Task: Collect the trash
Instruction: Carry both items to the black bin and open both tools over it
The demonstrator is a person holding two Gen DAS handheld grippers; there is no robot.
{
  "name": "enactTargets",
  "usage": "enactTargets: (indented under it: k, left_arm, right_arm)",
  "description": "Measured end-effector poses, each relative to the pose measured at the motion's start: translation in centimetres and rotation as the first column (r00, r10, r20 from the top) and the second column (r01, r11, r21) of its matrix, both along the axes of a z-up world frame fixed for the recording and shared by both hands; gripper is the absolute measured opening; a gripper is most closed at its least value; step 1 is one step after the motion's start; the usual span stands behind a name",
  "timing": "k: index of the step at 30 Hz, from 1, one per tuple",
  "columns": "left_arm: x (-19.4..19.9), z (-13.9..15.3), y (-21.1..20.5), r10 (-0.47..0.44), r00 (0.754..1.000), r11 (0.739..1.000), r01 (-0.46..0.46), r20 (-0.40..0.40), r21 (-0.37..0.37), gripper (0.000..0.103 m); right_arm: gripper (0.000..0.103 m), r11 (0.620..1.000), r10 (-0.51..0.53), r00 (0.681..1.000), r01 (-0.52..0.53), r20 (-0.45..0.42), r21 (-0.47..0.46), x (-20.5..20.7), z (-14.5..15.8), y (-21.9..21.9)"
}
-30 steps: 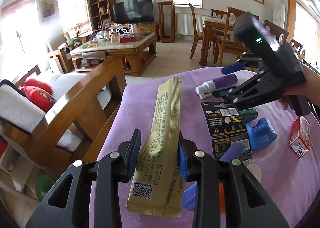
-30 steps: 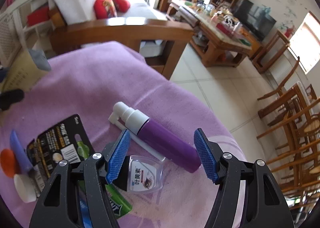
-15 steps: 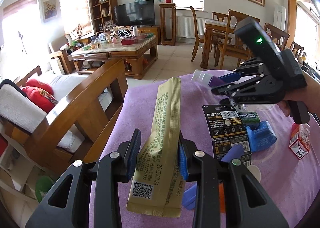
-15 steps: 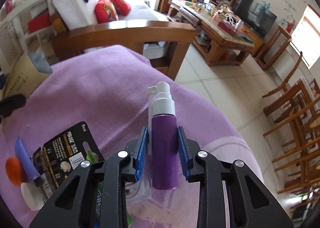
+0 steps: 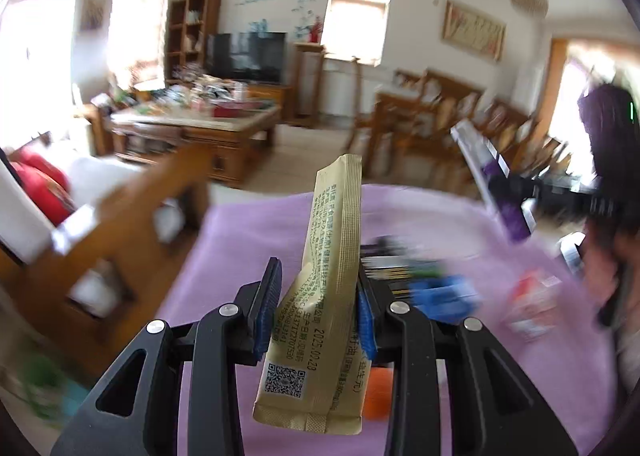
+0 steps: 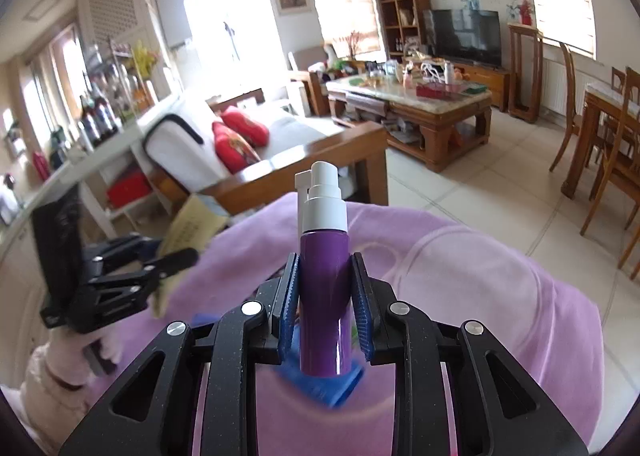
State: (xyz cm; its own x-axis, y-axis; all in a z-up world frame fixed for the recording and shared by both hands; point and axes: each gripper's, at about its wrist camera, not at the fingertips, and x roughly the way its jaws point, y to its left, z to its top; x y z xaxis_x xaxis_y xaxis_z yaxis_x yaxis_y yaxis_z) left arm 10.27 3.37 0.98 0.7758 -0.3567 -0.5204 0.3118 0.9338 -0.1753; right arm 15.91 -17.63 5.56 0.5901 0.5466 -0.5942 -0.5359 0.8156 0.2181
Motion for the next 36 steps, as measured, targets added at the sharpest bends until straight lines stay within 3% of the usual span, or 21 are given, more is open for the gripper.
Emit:
enactTargets:
  k: [4,12,20,27,31,36]
  left_arm:
    - [-2.7,1.9,-3.1,-0.082,0.996,0.991,0.086,0.045,-0.098,0.033]
    - [-6.4,3.7,-13.3,-0.257,0.961,0.961,0.265,0.098,-0.081,0.034]
    - [-8.0,2.8,-24.7,-0.42,0.905,0.903,0.424,0.065,-0.068,0.034]
    - [-9.0,1.0,-33.1,-0.535,0.845,0.841,0.534,0.004,-0.091,0.034]
    - [-9.4,-0.3,-36.9,-0.58,0.814,0.811,0.572,-0.042,-0.121,0.034]
    - [-9.5,-1.0,-40.1,-0.59,0.805,0.805,0.58,-0.065,-0.124,0.034]
  right_arm:
    - [0.025,0.997,-0.039,0.999,0.037,0.022,0.065,-5.0,1.2,-3.5]
    - [0.025,0.96,-0.201,0.979,0.189,0.04,0.205,-13.7,1.8,-14.2]
    - [0.025,0.881,-0.426,0.904,0.404,0.043,0.246,-19.8,0.9,-27.1]
    - [0.025,0.789,-0.58,0.814,0.567,-0.016,0.239,-23.4,-2.9,-36.5]
    - [0.025,0.749,-0.626,0.777,0.621,-0.061,0.23,-24.6,-5.5,-39.3]
    - [0.025,0.724,-0.654,0.752,0.654,-0.082,0.217,-25.4,-7.9,-40.6]
